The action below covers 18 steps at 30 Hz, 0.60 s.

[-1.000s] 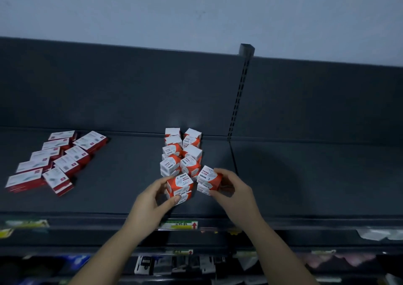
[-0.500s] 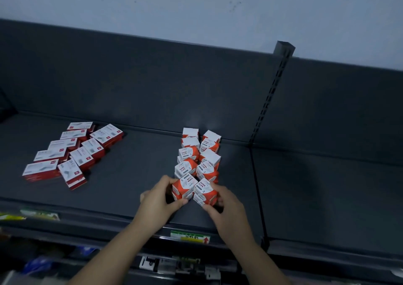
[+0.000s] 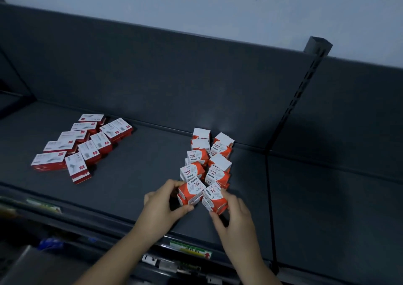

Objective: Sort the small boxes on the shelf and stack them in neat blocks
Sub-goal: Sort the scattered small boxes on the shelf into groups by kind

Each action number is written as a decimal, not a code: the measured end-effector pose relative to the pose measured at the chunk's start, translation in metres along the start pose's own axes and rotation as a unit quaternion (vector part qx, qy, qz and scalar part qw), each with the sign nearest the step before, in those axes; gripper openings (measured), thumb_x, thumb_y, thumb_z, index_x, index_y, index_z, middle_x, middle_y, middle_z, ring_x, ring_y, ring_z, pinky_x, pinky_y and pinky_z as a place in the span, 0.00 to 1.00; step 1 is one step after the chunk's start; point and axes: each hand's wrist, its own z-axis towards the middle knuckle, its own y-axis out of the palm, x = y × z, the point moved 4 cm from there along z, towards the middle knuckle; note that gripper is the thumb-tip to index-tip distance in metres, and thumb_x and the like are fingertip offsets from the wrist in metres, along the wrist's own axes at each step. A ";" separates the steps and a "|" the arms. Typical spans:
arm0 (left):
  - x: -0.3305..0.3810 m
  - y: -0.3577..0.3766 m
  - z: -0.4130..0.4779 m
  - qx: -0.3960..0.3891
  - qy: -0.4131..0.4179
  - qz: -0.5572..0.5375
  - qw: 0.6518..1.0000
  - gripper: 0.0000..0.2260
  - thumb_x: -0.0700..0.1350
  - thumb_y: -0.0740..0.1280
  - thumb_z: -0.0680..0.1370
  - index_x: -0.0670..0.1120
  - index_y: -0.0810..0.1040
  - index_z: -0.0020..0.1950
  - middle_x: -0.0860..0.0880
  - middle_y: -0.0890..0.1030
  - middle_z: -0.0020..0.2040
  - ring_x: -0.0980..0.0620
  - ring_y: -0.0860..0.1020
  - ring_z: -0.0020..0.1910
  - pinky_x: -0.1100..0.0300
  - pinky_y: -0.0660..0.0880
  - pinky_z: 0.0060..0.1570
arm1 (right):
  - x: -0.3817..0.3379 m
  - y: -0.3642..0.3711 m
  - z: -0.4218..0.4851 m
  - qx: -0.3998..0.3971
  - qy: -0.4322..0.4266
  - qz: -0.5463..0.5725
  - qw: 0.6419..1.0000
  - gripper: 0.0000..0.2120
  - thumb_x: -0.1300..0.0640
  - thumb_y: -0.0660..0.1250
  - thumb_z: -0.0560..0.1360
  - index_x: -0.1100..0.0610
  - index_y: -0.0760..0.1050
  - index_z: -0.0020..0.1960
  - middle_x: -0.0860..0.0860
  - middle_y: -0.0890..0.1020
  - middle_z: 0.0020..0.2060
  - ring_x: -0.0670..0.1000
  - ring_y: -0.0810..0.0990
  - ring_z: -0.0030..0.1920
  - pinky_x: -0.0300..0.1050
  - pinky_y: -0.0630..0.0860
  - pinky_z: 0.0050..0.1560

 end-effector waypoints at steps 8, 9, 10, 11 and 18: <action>0.007 -0.013 -0.005 0.018 0.011 -0.036 0.999 0.27 0.71 0.65 0.65 0.67 0.65 0.61 0.68 0.73 0.59 0.70 0.72 0.60 0.51 0.69 0.67 | -0.019 -0.015 -0.005 -0.002 -0.050 -0.077 0.996 0.29 0.47 0.68 0.76 0.46 0.62 0.74 0.38 0.66 0.69 0.38 0.66 0.68 0.34 0.64 0.67; 0.008 -0.016 -0.005 0.003 0.016 -0.043 0.999 0.27 0.71 0.64 0.66 0.68 0.63 0.62 0.69 0.71 0.60 0.69 0.71 0.61 0.52 0.69 0.68 | -0.024 -0.017 -0.004 -0.008 -0.052 -0.096 0.994 0.29 0.45 0.66 0.77 0.47 0.61 0.76 0.37 0.62 0.72 0.38 0.62 0.70 0.36 0.61 0.71; 0.011 -0.019 -0.006 -0.023 0.033 -0.036 0.999 0.27 0.70 0.63 0.67 0.70 0.61 0.64 0.71 0.69 0.61 0.69 0.69 0.63 0.53 0.67 0.69 | -0.028 -0.016 -0.003 -0.025 -0.049 -0.116 0.992 0.30 0.43 0.63 0.78 0.47 0.58 0.77 0.37 0.58 0.74 0.39 0.57 0.73 0.38 0.55 0.74; 0.015 -0.023 -0.007 -0.056 0.056 -0.015 0.997 0.28 0.69 0.62 0.68 0.71 0.57 0.65 0.74 0.65 0.62 0.69 0.66 0.65 0.55 0.63 0.71 | -0.032 -0.014 -0.002 -0.048 -0.048 -0.143 0.987 0.32 0.39 0.57 0.79 0.47 0.52 0.79 0.38 0.52 0.76 0.40 0.51 0.76 0.39 0.48 0.75; -0.007 -0.069 -0.005 -0.140 0.151 0.261 0.943 0.37 0.60 0.52 0.78 0.48 0.36 0.79 0.52 0.36 0.79 0.58 0.35 0.76 0.58 0.34 0.74 | -0.084 0.022 -0.001 -0.026 -0.050 -0.255 0.965 0.34 0.40 0.43 0.76 0.52 0.50 0.79 0.44 0.47 0.77 0.46 0.46 0.78 0.44 0.37 0.76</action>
